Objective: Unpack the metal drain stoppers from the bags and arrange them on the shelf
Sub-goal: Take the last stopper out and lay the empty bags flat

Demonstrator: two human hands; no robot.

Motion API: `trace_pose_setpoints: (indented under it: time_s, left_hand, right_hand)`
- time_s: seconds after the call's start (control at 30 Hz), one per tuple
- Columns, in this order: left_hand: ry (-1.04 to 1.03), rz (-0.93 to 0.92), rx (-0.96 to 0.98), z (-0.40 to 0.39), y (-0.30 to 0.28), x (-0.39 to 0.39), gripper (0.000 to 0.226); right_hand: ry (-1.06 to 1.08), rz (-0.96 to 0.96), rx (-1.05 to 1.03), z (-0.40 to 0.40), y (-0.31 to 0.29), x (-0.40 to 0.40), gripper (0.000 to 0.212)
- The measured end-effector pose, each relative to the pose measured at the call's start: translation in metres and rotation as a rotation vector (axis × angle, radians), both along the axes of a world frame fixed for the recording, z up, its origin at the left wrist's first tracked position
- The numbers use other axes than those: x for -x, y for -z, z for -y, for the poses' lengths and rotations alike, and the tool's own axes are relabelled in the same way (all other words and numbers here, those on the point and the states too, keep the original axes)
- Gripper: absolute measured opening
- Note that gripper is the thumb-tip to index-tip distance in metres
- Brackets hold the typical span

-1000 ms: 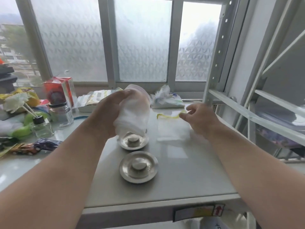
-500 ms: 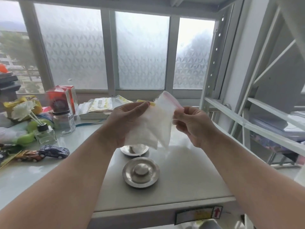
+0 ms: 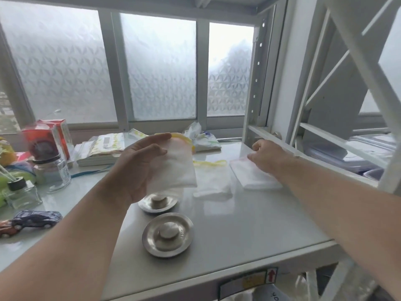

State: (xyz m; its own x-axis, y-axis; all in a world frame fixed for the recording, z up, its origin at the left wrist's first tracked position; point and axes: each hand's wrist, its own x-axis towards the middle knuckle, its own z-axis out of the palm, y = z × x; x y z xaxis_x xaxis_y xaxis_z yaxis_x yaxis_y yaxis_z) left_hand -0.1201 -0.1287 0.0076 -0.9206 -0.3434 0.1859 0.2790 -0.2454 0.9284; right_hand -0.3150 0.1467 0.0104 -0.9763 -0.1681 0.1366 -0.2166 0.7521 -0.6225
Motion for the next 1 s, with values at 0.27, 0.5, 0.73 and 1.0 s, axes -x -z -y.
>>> trace_pose_setpoints:
  time_s: [0.27, 0.5, 0.73, 1.0]
  left_hand:
    - [0.087, -0.053, 0.065, -0.018, -0.007, -0.006, 0.086]
    - [0.020, -0.027, -0.002, -0.009, -0.003, -0.014, 0.077]
    - [-0.005, -0.033, -0.017, -0.004, -0.002, -0.009, 0.065]
    - [0.008, -0.050, -0.022, 0.000, 0.001, -0.005, 0.060]
  right_hand:
    - [-0.116, -0.211, 0.121, 0.069, -0.026, -0.081, 0.057]
    - [-0.118, -0.084, -0.303, 0.046, -0.012, -0.052, 0.044]
    - [-0.294, -0.109, -0.308, 0.009, 0.005, -0.060, 0.078]
    - [-0.033, -0.183, 0.354, 0.005, -0.016, -0.046, 0.016]
